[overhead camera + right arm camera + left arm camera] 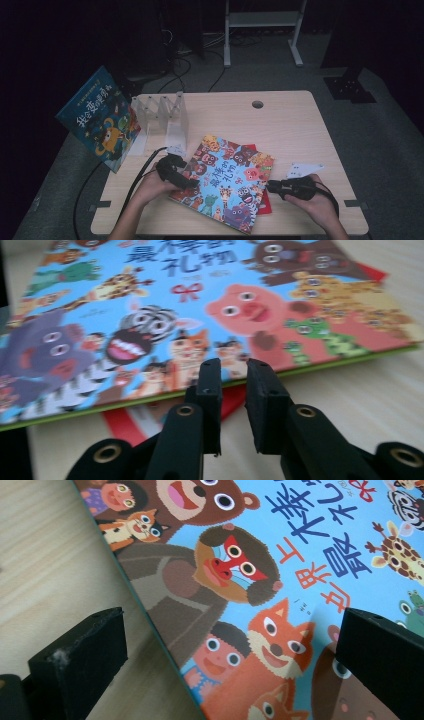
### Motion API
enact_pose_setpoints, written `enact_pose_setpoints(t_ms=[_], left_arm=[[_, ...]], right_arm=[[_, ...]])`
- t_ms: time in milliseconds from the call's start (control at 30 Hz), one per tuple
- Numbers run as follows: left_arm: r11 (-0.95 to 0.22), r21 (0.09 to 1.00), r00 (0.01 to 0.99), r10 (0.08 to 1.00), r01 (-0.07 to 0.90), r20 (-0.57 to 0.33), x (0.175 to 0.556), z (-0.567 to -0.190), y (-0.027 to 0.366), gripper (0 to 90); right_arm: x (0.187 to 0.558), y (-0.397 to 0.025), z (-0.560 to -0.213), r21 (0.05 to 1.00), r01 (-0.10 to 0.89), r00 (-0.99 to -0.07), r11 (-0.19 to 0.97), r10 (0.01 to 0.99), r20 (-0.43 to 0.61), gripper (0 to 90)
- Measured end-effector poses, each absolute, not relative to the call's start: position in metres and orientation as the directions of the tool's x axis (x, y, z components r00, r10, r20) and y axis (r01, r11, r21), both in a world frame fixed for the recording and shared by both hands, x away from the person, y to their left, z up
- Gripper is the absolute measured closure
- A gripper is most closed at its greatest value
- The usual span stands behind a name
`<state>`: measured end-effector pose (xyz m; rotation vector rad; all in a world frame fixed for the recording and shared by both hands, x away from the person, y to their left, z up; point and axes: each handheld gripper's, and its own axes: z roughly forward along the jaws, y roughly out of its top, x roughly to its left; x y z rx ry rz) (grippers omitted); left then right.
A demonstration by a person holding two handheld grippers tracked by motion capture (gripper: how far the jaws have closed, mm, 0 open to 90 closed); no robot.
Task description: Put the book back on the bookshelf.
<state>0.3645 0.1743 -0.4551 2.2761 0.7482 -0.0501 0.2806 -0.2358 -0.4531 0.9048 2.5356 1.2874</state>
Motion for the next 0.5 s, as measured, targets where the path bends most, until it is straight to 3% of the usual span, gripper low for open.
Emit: enact_pose_setpoints(t_ms=[500], left_arm=[[-0.565,0.619,0.826,0.489,0.545,-0.281,0.377,-0.457,0.179,0.0]], right_arm=[[0.276,-0.214,-0.462,0.756,0.421,-0.853,0.502,0.503,0.141,79.9]])
